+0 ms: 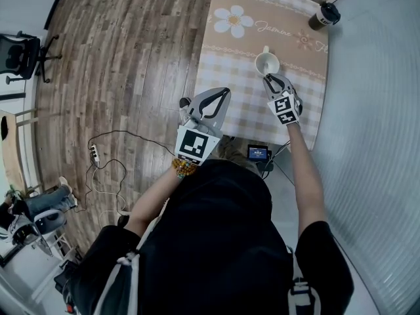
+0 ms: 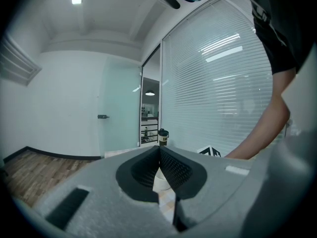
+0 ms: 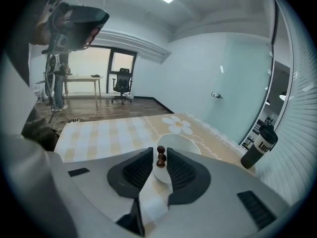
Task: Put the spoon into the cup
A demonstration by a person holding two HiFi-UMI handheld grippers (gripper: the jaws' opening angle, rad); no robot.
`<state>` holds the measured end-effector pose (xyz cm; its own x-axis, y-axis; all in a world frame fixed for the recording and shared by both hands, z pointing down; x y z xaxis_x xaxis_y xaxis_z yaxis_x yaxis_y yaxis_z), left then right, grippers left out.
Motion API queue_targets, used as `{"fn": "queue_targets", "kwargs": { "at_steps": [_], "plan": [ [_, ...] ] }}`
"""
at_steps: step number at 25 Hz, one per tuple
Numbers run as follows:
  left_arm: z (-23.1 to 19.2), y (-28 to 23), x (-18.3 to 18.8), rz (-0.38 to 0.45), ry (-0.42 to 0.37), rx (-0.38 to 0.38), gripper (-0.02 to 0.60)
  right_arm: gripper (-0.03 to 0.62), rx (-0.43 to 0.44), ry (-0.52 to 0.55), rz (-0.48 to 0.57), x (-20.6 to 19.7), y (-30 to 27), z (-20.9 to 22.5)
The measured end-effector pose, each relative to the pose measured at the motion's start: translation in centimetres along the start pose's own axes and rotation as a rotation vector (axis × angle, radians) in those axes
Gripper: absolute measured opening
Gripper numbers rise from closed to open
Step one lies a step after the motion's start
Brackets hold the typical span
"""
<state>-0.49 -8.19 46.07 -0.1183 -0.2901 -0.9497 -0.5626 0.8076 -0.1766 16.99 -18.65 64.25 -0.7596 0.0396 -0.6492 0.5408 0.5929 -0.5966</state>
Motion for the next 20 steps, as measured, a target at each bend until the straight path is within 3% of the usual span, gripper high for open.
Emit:
{"fn": "queue_targets", "kwargs": {
  "at_steps": [2,7,13,20],
  "plan": [
    [0.1,0.0,0.0,-0.004,-0.005,-0.001,0.015,0.098,0.018,-0.008,0.008,-0.1,0.3,-0.3],
    [0.9,-0.4,-0.2,-0.012,-0.013,-0.016,0.015,0.098,0.006,-0.027,0.037,-0.3,1.9,-0.6],
    [2.2,-1.2,0.1,-0.006,-0.032,-0.042,0.015,0.067,-0.131,-0.102,0.143,1.2,6.3,0.8],
    [3.0,-2.7,1.9,0.034,-0.061,-0.06,0.015,0.058,-0.284,-0.155,0.291,5.9,11.9,4.0]
  ]
}}
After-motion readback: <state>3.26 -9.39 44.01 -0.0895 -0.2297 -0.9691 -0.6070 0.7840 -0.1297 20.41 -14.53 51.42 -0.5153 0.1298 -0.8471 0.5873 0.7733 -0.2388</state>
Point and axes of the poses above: the fingertips, and each gripper's own axes: y backward along the fingers, z to its right, x out of its top, the point moved 4 cm from there along y, backward along the fingers, and after that the axes turned 15 degrees about y, right-handed, at the moved point
